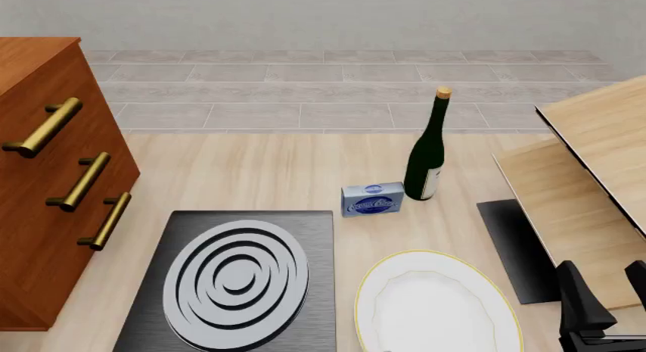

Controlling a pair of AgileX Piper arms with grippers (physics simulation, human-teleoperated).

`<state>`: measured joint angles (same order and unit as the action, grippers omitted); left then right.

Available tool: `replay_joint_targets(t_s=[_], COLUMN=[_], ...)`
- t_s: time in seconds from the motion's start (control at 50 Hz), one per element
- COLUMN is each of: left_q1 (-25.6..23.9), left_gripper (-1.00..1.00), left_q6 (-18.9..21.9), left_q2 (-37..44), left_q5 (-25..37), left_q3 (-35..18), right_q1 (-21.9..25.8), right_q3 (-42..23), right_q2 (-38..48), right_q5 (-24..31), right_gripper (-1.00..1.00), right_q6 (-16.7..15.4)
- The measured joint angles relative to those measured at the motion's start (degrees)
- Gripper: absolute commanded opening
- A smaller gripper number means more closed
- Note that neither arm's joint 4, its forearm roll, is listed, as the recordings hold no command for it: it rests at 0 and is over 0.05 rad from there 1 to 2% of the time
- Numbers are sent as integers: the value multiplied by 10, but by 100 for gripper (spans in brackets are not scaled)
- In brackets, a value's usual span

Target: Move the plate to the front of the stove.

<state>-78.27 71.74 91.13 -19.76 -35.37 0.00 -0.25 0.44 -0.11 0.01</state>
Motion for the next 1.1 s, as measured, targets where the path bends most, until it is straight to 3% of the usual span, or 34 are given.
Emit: replay_joint_targets(t_s=[1.1], left_q1=[35], left_gripper=[100], left_q6=[19], left_q2=[78], left_q5=[-35], left_q3=[-21], right_q1=[0], right_q3=[0], right_q2=[0], right_q5=[0], right_gripper=[100], right_q6=[0])
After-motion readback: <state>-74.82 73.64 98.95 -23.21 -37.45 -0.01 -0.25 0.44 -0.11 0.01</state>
